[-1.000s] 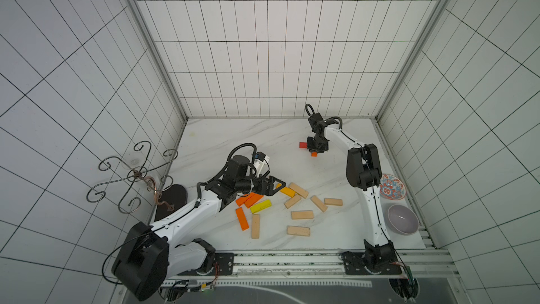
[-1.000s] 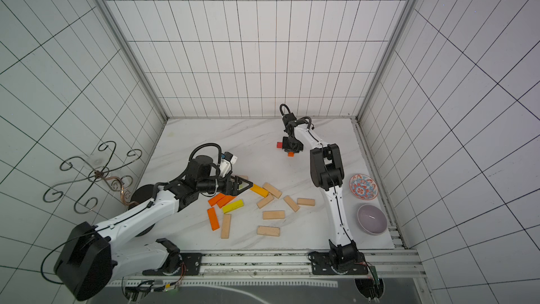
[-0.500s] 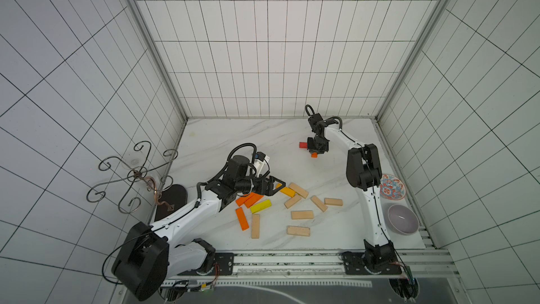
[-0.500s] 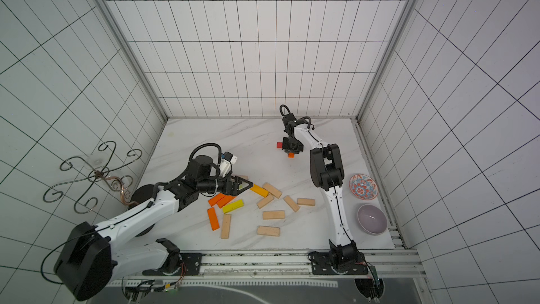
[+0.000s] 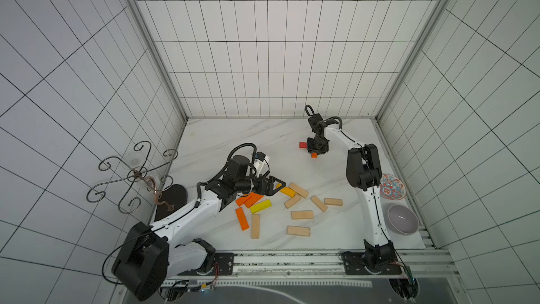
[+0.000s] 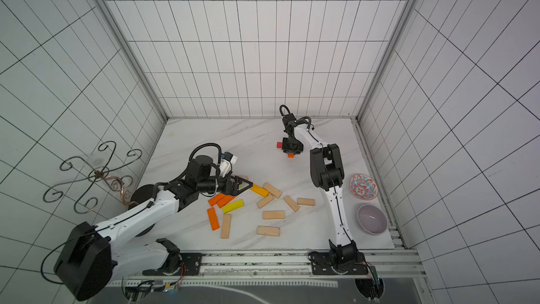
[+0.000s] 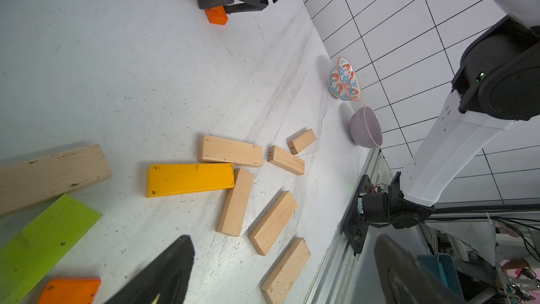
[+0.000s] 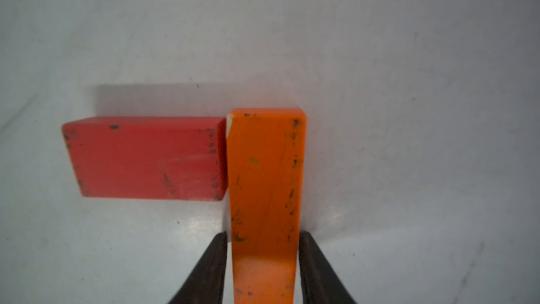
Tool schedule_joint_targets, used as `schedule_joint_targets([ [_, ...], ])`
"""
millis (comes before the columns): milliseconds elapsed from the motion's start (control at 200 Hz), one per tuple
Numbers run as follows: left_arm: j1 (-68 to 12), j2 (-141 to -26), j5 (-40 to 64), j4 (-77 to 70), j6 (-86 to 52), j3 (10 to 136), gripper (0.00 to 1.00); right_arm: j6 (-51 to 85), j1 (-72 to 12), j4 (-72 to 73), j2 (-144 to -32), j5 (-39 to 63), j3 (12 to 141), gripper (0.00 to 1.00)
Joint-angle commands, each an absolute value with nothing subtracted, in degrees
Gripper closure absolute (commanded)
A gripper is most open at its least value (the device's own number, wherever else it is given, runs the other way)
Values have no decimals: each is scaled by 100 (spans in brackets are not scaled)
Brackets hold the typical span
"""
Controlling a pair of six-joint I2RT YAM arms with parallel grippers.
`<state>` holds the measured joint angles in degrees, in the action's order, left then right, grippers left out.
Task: Assemble a giraffe with building blocks
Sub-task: Assemble the building block at the center of the board.
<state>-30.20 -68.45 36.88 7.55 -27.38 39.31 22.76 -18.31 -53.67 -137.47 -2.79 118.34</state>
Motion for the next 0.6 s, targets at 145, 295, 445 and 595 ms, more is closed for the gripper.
schedule_joint_targets([
  [145,-2988,-6795,3612,765,-2653,4091,3,2241,-1855,-5811,-13758,-411,12176,41],
  [295,-2988,-6709,3543,899,-2646,4106,3,2224,-1847,-6093,-13825,-444,12700,31],
  [445,-2979,-6468,3348,1227,-2595,4160,3,2206,-1849,-6369,-13718,-466,13183,28],
  [595,-2979,-6137,3155,1614,-2595,4212,3,2206,-1855,-6347,-13139,-428,13011,28],
])
